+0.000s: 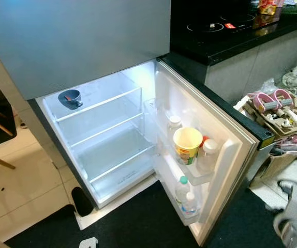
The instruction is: Restocking fridge
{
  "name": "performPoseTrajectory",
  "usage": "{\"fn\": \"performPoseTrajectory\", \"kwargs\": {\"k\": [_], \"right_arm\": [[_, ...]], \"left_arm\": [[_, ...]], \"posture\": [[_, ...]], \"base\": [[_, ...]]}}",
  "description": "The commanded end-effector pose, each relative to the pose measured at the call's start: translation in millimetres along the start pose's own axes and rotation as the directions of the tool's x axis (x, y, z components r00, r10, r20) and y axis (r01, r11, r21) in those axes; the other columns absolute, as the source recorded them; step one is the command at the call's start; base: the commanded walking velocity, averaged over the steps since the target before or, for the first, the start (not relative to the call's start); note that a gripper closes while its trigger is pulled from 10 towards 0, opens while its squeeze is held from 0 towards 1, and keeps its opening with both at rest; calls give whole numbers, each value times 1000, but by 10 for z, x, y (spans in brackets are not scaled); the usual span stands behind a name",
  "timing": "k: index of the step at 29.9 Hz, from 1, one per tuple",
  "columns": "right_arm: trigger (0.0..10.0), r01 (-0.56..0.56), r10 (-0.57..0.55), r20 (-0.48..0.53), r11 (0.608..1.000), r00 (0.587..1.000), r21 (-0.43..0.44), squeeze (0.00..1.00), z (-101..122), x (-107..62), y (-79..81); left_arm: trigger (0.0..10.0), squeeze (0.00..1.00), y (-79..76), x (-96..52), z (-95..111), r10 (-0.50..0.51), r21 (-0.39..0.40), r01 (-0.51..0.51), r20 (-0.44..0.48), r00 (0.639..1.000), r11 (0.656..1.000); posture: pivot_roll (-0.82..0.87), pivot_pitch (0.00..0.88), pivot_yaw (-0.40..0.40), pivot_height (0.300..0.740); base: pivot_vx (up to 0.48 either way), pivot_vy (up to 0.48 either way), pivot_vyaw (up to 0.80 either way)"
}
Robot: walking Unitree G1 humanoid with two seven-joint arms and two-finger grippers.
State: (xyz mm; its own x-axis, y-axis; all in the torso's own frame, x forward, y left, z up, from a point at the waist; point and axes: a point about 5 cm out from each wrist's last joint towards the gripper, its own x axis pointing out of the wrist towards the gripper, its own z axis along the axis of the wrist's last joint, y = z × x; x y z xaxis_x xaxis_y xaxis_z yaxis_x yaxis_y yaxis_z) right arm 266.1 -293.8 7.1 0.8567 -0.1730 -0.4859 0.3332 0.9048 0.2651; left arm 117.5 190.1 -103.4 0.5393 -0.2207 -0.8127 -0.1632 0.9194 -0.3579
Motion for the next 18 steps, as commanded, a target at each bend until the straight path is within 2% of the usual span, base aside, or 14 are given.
{"fn": "performPoseTrajectory", "kwargs": {"k": [1,2,4,5,7,9,10,11,12,13,15,16,17,18], "right_arm": [[10000,-174,173,25,983,985,56,0,29,49,237],[10000,-286,284,36,956,958,65,0,57,70,386],[10000,-499,499,22,865,867,54,0,66,77,678],[10000,-499,499,22,865,867,54,0,66,77,678],[10000,-642,643,-18,766,766,33,0,34,54,901],[10000,-772,771,-75,635,632,22,0,-42,1,1133],[10000,-852,848,-116,523,517,31,0,-119,-56,1332],[10000,-852,848,-116,523,517,31,0,-119,-56,1332],[10000,-949,937,-181,312,299,46,0,-258,-197,1686],[10000,-976,961,-193,210,196,56,0,-299,-282,1839],[10000,-976,961,-193,210,196,56,0,-299,-282,1839],[10000,-996,987,-159,42,30,75,0,-287,-452,2142],[10000,-996,987,-159,42,30,75,0,-287,-452,2142],[10000,-997,990,-137,44,34,68,0,-262,-439,2208]], "left_arm": [[10000,0,30,-18,-29,9,10,-9,-15,1000,1000],[10000,0,32,-18,-28,9,11,-8,-15,1000,1000],[10000,0,33,-19,-28,8,13,-7,-16,1000,1000],[10000,0,33,-19,-28,8,13,-7,-16,1000,1000],[10000,0,35,-20,-29,7,16,-7,-18,1000,1000],[10000,0,40,-23,-31,7,18,-7,-19,1000,1000],[10000,0,43,-25,-31,8,18,-7,-20,1000,1000],[10000,0,43,-25,-31,8,18,-7,-20,1000,1000],[10000,0,45,-26,-32,7,19,-7,-21,1000,1000],[10000,0,45,-26,-32,7,20,-6,-22,1000,1000],[10000,0,45,-26,-32,7,20,-6,-22,1000,1000],[10000,0,41,-23,-26,5,20,-5,-20,1000,1000],[10000,0,41,-23,-26,5,20,-5,-20,1000,1000],[10000,0,35,-19,-21,4,20,-4,-18,1000,1000]], "posture": [[-38,0,33,740],[-38,0,33,740],[-38,0,33,740],[-38,0,33,740],[-38,0,33,740],[-38,0,31,740],[-43,0,29,740],[-43,0,29,740],[-43,0,30,740],[-43,0,30,740],[-43,0,30,740],[-40,0,26,740],[-40,0,26,740],[-37,0,29,740]], "base": [[0,0,0],[0,0,0],[0,0,0],[0,0,0],[0,0,0],[0,0,0],[0,0,0],[0,0,0],[0,0,0],[0,0,0],[0,0,0],[0,0,0],[0,0,0],[0,0,0]]}}
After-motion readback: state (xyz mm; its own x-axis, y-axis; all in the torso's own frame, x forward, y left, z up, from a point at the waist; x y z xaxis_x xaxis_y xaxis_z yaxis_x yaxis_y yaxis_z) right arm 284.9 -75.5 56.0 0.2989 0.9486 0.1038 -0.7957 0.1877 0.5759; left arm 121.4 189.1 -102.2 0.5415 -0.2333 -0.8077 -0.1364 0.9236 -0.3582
